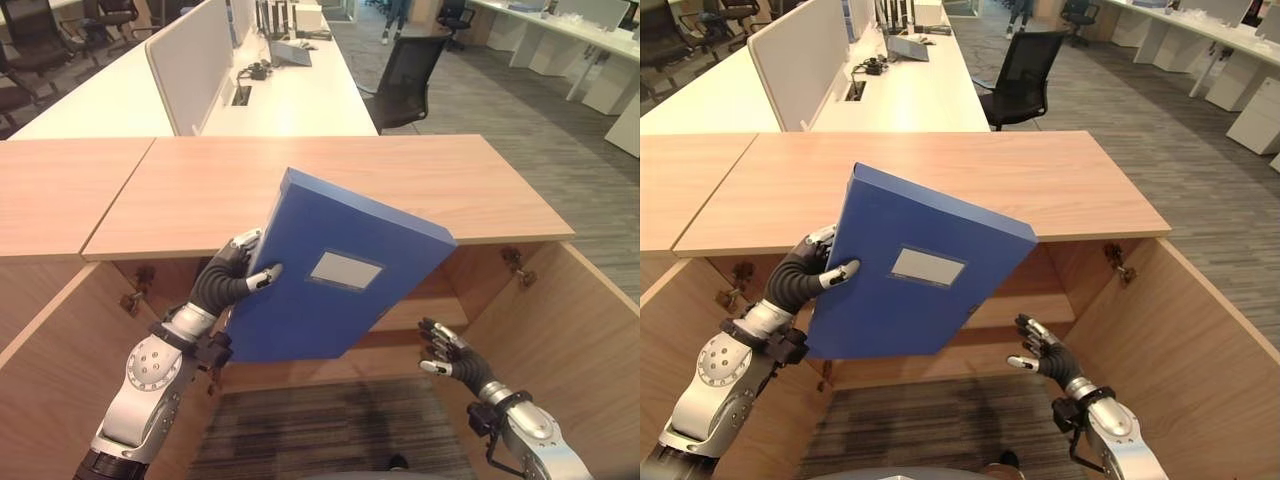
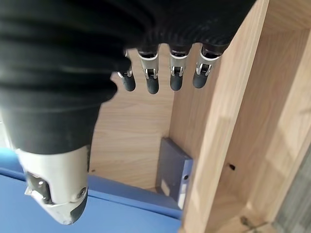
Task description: Put the empty folder in the office cabinet
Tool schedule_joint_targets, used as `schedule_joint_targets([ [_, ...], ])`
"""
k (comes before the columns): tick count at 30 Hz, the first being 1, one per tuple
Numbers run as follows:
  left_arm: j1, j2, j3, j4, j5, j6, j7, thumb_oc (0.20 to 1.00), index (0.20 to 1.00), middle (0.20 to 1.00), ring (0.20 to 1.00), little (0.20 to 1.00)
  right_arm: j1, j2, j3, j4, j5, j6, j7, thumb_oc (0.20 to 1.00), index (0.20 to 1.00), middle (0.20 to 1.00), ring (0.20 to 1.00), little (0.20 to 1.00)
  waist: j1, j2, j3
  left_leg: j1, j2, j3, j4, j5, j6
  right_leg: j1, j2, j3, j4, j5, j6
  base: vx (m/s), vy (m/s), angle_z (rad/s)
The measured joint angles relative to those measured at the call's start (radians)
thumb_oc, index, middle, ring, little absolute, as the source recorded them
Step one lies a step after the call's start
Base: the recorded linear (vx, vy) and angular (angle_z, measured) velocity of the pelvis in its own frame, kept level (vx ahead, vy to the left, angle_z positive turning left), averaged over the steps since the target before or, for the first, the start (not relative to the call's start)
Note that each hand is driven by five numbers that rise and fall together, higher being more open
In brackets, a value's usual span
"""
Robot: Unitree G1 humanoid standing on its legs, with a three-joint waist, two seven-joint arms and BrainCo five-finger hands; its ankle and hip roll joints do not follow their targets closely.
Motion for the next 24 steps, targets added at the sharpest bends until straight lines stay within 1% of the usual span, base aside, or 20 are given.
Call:
schedule_joint_targets([
  [6,0.000,0.000,-0.004,0.000,0.000,0.000,0.000,0.200,0.200,0.200,0.200,0.200,-0.058,0.036,0.047,-0.020,0.020,-0.001,0.003,1.000,1.000,1.000,1.000,1.000,0.000,0.004,-0.005,0.003,-0.001,0.001,0.000,0.000,0.000,0.003,0.000,0.001,0.000,0.000,0.000,0.00,0.000,0.00],
  [10,0.000,-0.001,-0.014,0.000,-0.001,0.000,0.000,0.200,0.200,0.200,0.200,0.200,-0.114,0.049,0.087,-0.020,0.051,-0.004,-0.012,1.000,1.000,1.000,1.000,1.000,0.001,0.013,-0.011,0.003,-0.001,0.001,0.000,0.000,0.000,0.004,0.000,0.000,0.000,0.000,0.000,0.00,0.000,0.00],
  [19,-0.016,-0.001,-0.050,-0.001,-0.012,0.001,-0.007,0.200,0.200,0.200,0.200,0.200,-0.121,0.050,0.091,-0.020,0.059,-0.006,-0.040,1.000,1.000,1.000,1.000,1.000,0.003,0.016,-0.013,0.005,-0.001,-0.001,0.000,0.001,0.000,0.006,0.000,-0.001,0.000,0.000,0.000,0.00,0.000,0.00],
  [24,-0.048,-0.001,-0.104,0.000,-0.013,0.001,-0.008,0.200,0.200,0.200,0.200,0.200,-0.141,0.071,0.131,-0.022,0.157,-0.023,-0.038,1.000,1.000,1.000,1.000,1.000,-0.001,0.014,-0.019,0.004,-0.001,0.000,0.000,0.001,-0.001,0.005,0.001,0.000,0.000,0.000,0.000,0.00,0.000,0.00],
])
